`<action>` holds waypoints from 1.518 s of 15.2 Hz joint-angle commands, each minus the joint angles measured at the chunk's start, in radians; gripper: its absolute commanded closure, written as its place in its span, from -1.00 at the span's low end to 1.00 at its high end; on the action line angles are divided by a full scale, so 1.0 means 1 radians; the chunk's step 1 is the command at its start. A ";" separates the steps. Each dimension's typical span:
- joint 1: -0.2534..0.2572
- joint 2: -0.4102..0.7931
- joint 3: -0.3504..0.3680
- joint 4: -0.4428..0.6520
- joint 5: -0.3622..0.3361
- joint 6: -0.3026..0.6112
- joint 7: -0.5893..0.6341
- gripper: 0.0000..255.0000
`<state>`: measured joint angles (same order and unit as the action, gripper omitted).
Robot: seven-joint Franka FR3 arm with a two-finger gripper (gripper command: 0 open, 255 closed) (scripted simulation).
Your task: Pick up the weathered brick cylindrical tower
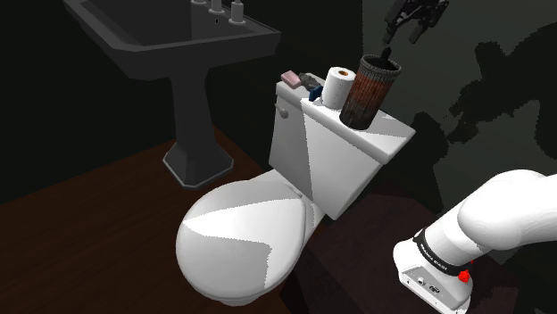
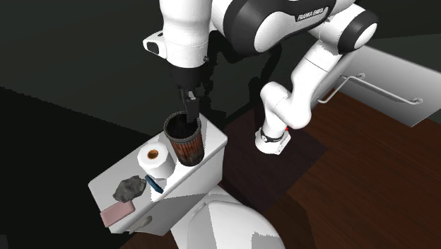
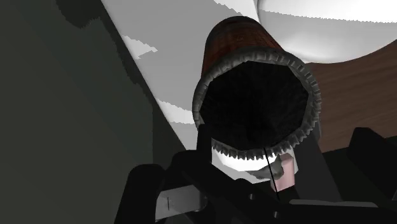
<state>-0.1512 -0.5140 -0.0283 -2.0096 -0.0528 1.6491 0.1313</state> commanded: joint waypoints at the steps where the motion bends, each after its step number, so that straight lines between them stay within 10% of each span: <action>1: -0.003 0.003 -0.003 -0.014 -0.004 0.024 0.000 -1.00; 8: -0.003 -0.017 -0.004 -0.107 -0.005 0.096 0.004 -1.00; 9: -0.003 -0.014 -0.004 -0.104 -0.005 0.097 0.003 1.00; 23: -0.003 0.001 -0.003 -0.024 -0.004 0.032 0.001 1.00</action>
<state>-0.1540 -0.5165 -0.0311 -2.0534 -0.0566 1.6961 0.1333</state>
